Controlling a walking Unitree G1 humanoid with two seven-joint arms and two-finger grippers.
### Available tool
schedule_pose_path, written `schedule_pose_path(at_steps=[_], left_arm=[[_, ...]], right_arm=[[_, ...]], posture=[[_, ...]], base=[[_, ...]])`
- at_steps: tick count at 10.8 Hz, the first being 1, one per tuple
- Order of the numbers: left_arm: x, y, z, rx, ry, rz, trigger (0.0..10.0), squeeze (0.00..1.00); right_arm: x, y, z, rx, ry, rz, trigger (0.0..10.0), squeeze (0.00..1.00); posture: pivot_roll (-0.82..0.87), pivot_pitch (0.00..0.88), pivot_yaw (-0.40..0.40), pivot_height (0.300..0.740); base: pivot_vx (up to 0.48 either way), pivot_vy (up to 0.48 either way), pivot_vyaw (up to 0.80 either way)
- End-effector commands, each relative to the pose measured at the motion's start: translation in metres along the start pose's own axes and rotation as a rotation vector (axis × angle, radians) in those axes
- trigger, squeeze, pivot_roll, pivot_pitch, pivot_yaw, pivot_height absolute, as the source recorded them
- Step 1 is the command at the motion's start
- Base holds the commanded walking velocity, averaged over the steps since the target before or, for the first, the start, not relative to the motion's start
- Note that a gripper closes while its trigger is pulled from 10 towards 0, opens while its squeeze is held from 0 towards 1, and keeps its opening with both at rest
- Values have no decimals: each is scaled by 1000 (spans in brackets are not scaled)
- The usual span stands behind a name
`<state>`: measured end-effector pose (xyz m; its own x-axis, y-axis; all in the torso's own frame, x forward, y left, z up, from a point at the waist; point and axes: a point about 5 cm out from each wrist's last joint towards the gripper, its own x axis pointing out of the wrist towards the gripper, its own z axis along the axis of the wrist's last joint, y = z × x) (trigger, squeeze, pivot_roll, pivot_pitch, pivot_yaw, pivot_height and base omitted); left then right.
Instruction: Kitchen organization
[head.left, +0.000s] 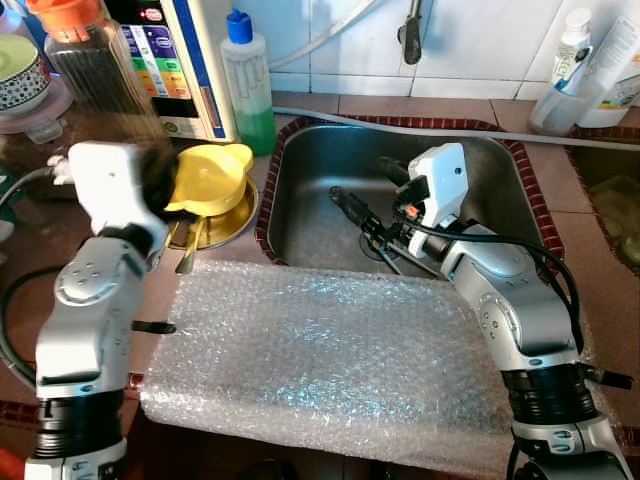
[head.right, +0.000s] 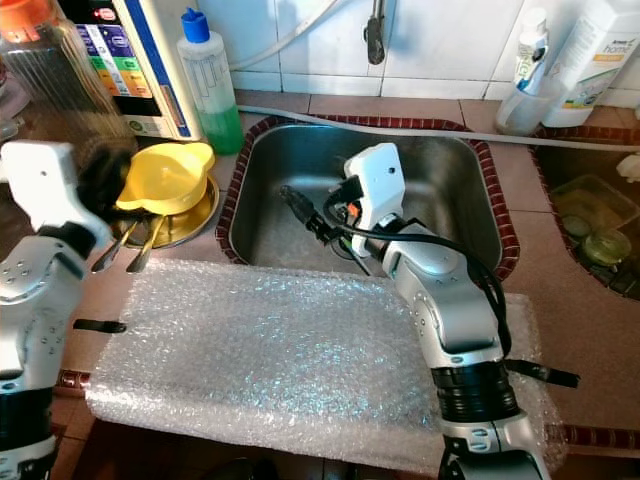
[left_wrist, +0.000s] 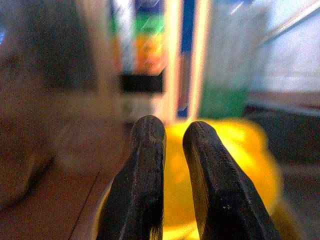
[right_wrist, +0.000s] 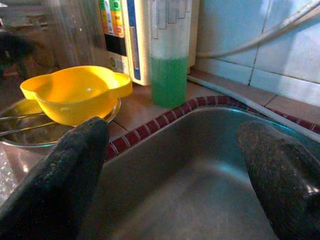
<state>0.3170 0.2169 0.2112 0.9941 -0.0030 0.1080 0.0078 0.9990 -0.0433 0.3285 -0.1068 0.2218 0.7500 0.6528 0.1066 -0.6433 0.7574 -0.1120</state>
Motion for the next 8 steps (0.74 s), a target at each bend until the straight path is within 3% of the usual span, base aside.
schedule_pose_path(at_steps=[1,8], left_arm=[[-2,11,-14,-47,90,60,10000,1000],[4,5,-13,-123,130,48,10000,1000]], right_arm=[[0,5,0,-12,-3,25,10000,0],[-4,21,-1,-13,3,141,10000,0]], posture=[[-107,178,51,740],[-118,180,55,740]], base=[[0,0,0],[0,0,0]])
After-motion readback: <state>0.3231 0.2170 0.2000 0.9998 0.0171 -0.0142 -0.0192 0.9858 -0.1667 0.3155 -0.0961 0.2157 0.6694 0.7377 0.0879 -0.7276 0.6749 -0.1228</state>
